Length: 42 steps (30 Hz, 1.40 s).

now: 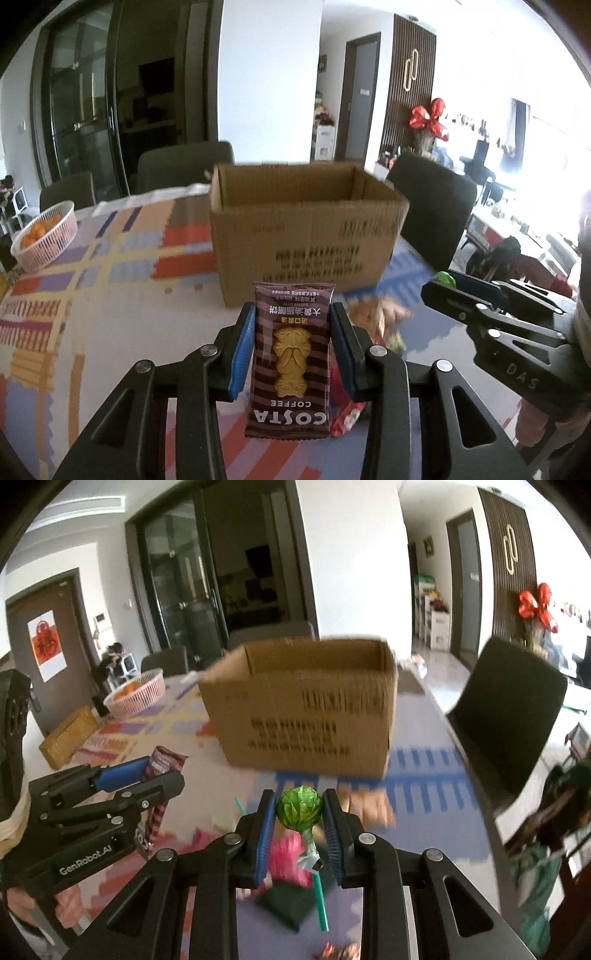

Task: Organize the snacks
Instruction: 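Carry both items over the cardboard box and open both tools to drop them, then move both tools back toward the snack pile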

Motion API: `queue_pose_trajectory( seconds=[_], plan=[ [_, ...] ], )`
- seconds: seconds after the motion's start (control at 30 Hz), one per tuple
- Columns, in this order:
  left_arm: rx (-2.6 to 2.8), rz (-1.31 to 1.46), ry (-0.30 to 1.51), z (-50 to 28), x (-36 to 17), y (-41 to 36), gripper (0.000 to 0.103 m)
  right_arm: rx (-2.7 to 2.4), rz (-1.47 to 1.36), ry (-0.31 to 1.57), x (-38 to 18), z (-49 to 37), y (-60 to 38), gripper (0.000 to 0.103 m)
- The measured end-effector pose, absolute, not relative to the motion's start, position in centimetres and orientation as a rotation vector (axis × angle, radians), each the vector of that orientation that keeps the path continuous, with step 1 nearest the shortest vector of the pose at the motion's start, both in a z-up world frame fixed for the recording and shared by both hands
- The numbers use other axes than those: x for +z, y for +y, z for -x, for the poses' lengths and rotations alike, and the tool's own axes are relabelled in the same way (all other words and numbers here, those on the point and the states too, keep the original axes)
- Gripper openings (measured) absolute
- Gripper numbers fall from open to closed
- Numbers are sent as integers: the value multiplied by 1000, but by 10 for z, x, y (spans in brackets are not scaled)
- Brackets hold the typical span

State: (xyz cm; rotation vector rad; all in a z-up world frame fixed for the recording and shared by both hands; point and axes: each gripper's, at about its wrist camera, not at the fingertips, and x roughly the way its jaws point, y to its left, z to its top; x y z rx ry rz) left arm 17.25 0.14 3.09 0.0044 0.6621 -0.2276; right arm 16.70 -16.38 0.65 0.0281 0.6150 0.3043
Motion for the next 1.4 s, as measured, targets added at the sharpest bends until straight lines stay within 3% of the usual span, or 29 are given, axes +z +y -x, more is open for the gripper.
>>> queue_pose_trajectory(
  seconds=[0.57, 1.17, 1.3, 1.4],
  plan=[
    [-240, -51, 641, -262, 110, -5, 39, 358, -34, 570, 83, -253, -158, 27],
    [-203, -1, 809, -372, 86, -9, 40, 338, -44, 741, 77, -361, -155, 27],
    [-186, 3, 831, -379, 80, -10, 49, 326, -40, 747, 71, -369, -155, 28],
    [-170, 1, 815, -373, 82, -7, 60, 293, -34, 743, 69, -368, -156, 42]
  ],
)
